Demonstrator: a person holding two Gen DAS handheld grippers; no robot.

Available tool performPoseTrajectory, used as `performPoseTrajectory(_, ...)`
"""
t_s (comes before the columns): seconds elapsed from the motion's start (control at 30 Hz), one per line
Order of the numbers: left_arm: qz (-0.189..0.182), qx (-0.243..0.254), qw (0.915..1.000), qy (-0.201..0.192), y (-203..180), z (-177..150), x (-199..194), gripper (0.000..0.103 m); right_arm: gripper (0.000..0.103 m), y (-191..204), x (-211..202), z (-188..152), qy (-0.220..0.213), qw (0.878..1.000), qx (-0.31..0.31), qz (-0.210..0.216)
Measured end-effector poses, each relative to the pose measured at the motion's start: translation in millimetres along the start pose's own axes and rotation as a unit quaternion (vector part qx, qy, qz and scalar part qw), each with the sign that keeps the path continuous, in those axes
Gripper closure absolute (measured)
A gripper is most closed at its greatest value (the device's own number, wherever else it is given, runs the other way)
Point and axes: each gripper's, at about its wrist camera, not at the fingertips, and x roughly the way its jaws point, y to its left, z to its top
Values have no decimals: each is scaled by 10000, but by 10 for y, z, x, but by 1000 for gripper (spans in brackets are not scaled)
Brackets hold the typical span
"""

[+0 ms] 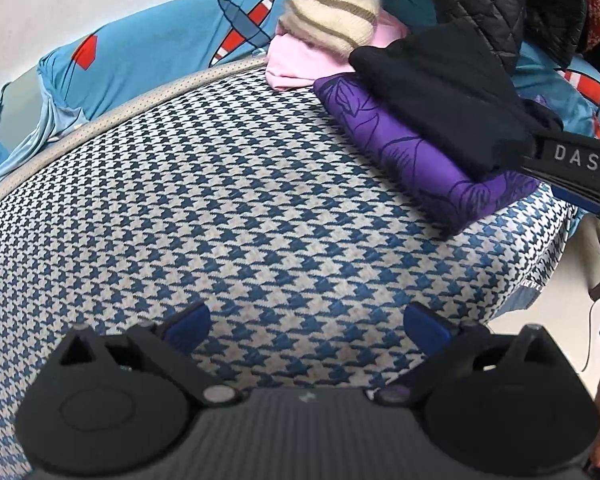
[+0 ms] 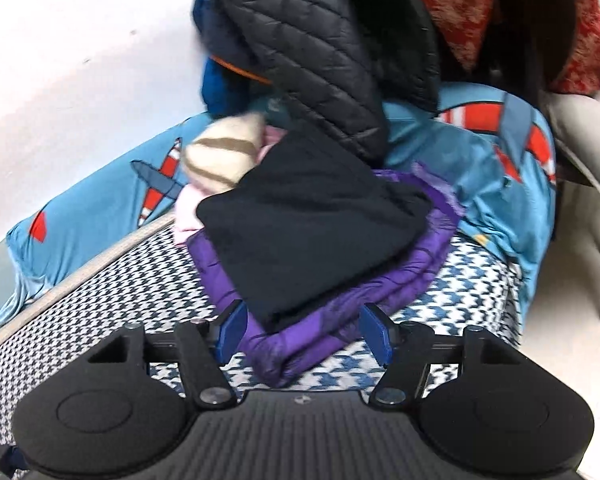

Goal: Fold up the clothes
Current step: 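Grasp the black shirt edge with the right gripper and straighten it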

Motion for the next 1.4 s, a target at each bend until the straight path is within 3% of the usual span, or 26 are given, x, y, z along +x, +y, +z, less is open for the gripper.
performPoseTrajectory(0.27, 7, -106, 9999, 79, 69, -3, 75, 0, 42, 57, 345, 37, 334, 9994, -4, 107)
performPoseTrajectory(0.33, 14, -111, 9999, 108, 76, -9, 93, 0, 51, 60, 424, 44, 393, 9991, 77, 160)
performPoseTrajectory(0.4, 25, -119, 9998, 133, 82, -16, 108, 0, 71, 76, 493, 40, 418, 9989, 98, 160)
performPoseTrajectory(0.47, 20, -139, 9998, 146, 86, -16, 109, 0, 83, 99, 534, 30, 412, 9990, 51, 163)
performPoseTrajectory(0.6, 27, -171, 9998, 133, 90, -10, 101, 0, 88, 92, 543, 2, 442, 9987, -7, 238)
performPoseTrajectory(0.87, -1, -145, 9998, 161, 58, -22, 81, 0, 93, 194, 523, -104, 629, 9956, -675, 162)
performPoseTrajectory(1.3, -7, -178, 9997, 180, 71, -31, -18, 0, 94, 139, 574, -142, 1062, 9930, -477, 171)
performPoseTrajectory(1.33, -5, -162, 9997, 166, 64, -32, -27, 0, 92, 125, 534, -135, 1064, 9934, -381, 187)
performPoseTrajectory(1.4, 0, -131, 9998, 140, 51, -34, -45, 0, 78, 90, 443, -133, 1096, 9936, -184, 180)
